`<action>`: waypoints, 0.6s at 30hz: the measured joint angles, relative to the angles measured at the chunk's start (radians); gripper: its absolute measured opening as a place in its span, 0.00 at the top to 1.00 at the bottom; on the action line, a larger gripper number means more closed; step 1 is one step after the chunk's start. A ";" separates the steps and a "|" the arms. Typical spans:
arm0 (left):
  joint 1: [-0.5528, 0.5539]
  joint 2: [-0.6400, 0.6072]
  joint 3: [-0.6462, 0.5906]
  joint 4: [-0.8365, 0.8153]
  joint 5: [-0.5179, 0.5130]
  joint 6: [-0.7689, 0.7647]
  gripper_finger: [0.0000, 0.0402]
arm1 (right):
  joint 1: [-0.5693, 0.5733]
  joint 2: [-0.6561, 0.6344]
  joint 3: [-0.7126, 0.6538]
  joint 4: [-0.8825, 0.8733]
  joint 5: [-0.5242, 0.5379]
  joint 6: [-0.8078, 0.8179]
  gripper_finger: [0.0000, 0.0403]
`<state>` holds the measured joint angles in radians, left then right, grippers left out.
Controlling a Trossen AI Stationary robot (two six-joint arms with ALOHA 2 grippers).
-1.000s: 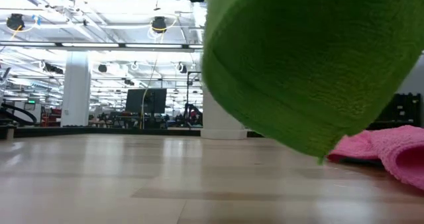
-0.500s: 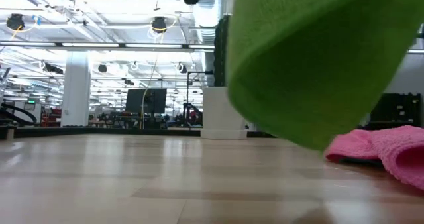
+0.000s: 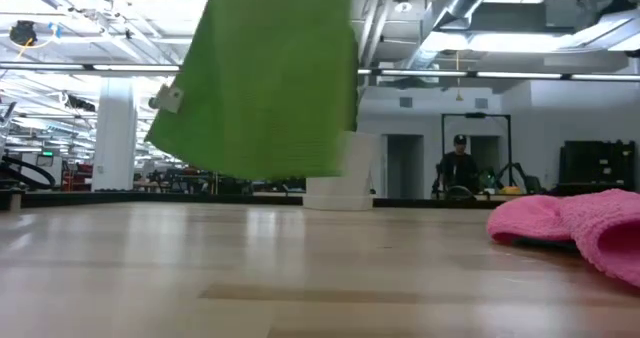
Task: Fold microfiber towels
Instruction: Fold the green microfiber cloth
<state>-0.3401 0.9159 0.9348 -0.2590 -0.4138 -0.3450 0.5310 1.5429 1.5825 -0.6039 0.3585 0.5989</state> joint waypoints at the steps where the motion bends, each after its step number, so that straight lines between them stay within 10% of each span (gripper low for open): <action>1: 0.001 -0.021 0.000 -0.013 -0.018 0.000 1.00 | -0.025 0.013 0.004 0.009 0.003 -0.003 0.92; 18: -0.090 0.107 -0.002 -0.330 0.009 -0.188 1.00 | -0.031 0.187 0.000 -0.024 -0.015 -0.030 0.88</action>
<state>-0.4302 1.0230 0.9333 -0.5891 -0.4047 -0.5328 0.4996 1.7296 1.5826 -0.6282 0.3438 0.5686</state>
